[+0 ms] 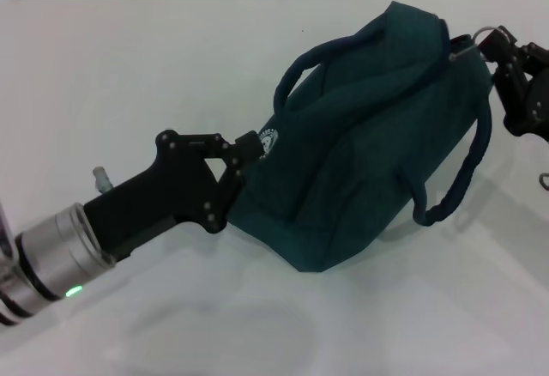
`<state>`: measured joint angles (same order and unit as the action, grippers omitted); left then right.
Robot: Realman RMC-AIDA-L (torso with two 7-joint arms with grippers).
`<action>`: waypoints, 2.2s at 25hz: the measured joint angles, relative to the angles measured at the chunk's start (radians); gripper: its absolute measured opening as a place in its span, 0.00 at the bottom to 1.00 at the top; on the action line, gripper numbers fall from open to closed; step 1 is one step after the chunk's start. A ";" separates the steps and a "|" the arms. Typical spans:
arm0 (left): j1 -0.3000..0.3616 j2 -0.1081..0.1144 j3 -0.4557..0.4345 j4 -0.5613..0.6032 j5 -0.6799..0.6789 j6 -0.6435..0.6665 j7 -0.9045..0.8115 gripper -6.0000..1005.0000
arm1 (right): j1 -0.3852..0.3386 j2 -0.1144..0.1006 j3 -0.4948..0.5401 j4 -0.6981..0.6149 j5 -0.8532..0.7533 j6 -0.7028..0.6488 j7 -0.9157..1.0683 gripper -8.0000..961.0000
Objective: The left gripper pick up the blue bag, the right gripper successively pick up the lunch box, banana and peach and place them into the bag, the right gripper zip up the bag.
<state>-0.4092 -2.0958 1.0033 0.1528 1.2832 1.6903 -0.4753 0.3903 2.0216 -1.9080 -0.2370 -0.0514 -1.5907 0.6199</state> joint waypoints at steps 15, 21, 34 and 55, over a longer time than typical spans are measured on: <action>-0.131 0.009 0.004 0.199 0.061 0.031 -0.558 0.29 | 0.013 0.003 -0.021 -0.010 -0.005 -0.012 0.003 0.07; -0.208 0.006 0.024 0.286 0.129 -0.043 -0.661 0.55 | 0.013 0.005 -0.022 -0.010 -0.005 -0.012 0.003 0.08; -0.251 -0.003 0.276 0.371 0.067 -0.255 -0.700 0.59 | 0.013 0.006 -0.035 -0.009 -0.005 -0.008 0.008 0.09; -0.205 -0.002 0.378 0.375 -0.014 -0.255 -0.492 0.16 | 0.012 0.006 -0.043 -0.010 -0.005 -0.003 0.026 0.10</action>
<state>-0.6143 -2.0977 1.3818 0.5279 1.2691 1.4357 -0.9673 0.4019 2.0277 -1.9506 -0.2468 -0.0566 -1.5940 0.6459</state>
